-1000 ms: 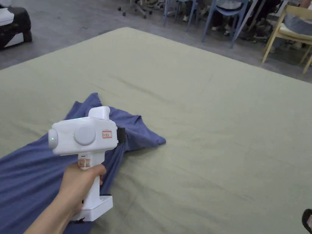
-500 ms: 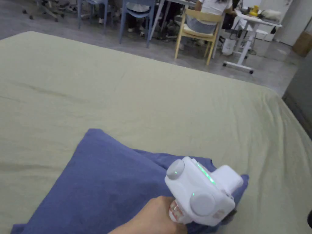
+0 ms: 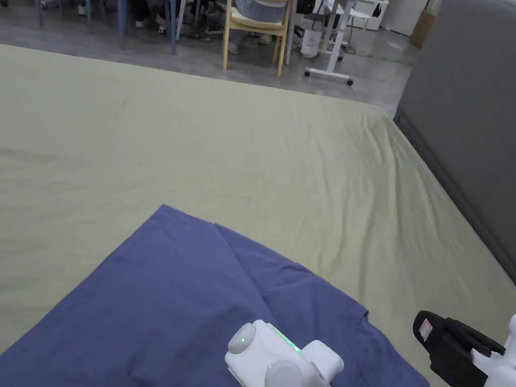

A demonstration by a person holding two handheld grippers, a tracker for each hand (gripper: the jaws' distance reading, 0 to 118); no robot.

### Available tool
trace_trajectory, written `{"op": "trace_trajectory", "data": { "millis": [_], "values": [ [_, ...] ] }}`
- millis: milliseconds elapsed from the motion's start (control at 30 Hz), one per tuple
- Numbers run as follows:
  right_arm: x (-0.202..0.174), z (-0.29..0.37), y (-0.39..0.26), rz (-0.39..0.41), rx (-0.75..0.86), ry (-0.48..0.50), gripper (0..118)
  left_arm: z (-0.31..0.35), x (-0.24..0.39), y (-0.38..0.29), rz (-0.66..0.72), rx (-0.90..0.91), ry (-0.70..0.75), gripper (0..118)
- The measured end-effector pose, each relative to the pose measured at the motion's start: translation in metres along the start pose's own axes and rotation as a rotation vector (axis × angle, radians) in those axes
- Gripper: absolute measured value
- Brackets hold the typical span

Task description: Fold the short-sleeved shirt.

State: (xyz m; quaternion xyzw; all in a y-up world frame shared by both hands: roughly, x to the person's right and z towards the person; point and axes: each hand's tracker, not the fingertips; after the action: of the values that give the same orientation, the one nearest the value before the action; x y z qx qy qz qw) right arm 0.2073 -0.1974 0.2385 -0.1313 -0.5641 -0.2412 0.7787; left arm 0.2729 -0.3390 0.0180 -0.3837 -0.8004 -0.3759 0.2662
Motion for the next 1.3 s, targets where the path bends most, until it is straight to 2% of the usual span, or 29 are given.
{"op": "trace_trajectory", "data": {
  "millis": [67, 167, 200, 233, 267, 300, 367, 433, 533, 567, 600, 633, 700, 767, 900, 967, 1000, 1067, 1100, 1133, 1200, 1300],
  "values": [
    [-0.005, -0.002, 0.001, 0.004, -0.002, 0.011, 3, 0.030, -0.005, -0.007, 0.037, 0.071, 0.028, 68],
    [-0.004, -0.001, 0.001, 0.006, -0.001, 0.023, 3, 0.109, -0.022, -0.037, 0.070, 0.233, 0.110, 68],
    [-0.004, -0.001, 0.000, 0.008, -0.004, 0.021, 3, 0.133, -0.029, -0.051, 0.086, 0.283, 0.124, 61],
    [-0.004, -0.001, -0.002, 0.010, -0.009, 0.016, 3, 0.161, -0.038, -0.067, 0.113, 0.372, 0.178, 34],
    [-0.003, -0.003, -0.005, 0.009, -0.018, 0.010, 3, 0.182, -0.048, -0.076, 0.140, 0.417, 0.260, 0],
    [-0.003, -0.006, -0.009, 0.007, -0.032, 0.007, 3, 0.202, -0.059, -0.083, 0.191, 0.416, 0.379, 0],
    [-0.003, -0.013, -0.018, 0.002, -0.064, 0.006, 3, 0.227, -0.093, -0.086, 0.248, 0.379, 0.451, 0],
    [-0.004, -0.019, -0.025, -0.006, -0.093, 0.007, 3, 0.239, -0.118, -0.076, 0.290, 0.372, 0.589, 0],
    [-0.006, -0.029, -0.033, -0.007, -0.131, 0.011, 3, 0.244, -0.165, -0.042, 0.341, 0.380, 0.658, 0],
    [-0.007, -0.034, -0.034, -0.001, -0.144, 0.006, 3, 0.240, -0.184, -0.023, 0.380, 0.380, 0.642, 16],
    [-0.007, -0.038, -0.035, 0.004, -0.153, -0.002, 3, 0.234, -0.205, -0.005, 0.431, 0.370, 0.611, 62],
    [-0.007, -0.042, -0.035, 0.007, -0.162, -0.007, 3, 0.225, -0.225, 0.011, 0.490, 0.343, 0.588, 88],
    [-0.006, -0.053, -0.032, 0.011, -0.176, -0.019, 3, 0.199, -0.267, 0.039, 0.601, 0.315, 0.505, 89],
    [-0.003, -0.063, -0.029, 0.013, -0.182, -0.036, 3, 0.171, -0.297, 0.059, 0.654, 0.283, 0.504, 89],
    [0.004, -0.078, -0.026, 0.013, -0.189, -0.057, 3, 0.118, -0.332, 0.072, 0.617, 0.150, 0.606, 89],
    [0.007, -0.086, -0.027, 0.013, -0.199, -0.069, 3, 0.115, -0.318, 0.068, 0.514, 0.172, 0.652, 89],
    [0.007, -0.090, -0.029, 0.016, -0.204, -0.073, 3, 0.115, -0.310, 0.070, 0.434, 0.186, 0.685, 87],
    [0.007, -0.095, -0.034, 0.020, -0.215, -0.076, 3, 0.116, -0.299, 0.071, 0.329, 0.151, 0.665, 59],
    [0.006, -0.098, -0.036, 0.021, -0.227, -0.072, 3, 0.123, -0.293, 0.069, 0.314, 0.160, 0.646, 15],
    [0.005, -0.100, -0.038, 0.020, -0.236, -0.070, 3, 0.129, -0.291, 0.070, 0.345, 0.160, 0.611, 0],
    [0.003, -0.095, -0.039, 0.006, -0.229, -0.071, 3, 0.141, -0.284, 0.063, 0.393, 0.191, 0.562, 0],
    [0.009, -0.077, -0.035, -0.025, -0.208, -0.076, 3, 0.178, -0.264, 0.040, 0.440, 0.337, 0.503, 0]
  ]
}}
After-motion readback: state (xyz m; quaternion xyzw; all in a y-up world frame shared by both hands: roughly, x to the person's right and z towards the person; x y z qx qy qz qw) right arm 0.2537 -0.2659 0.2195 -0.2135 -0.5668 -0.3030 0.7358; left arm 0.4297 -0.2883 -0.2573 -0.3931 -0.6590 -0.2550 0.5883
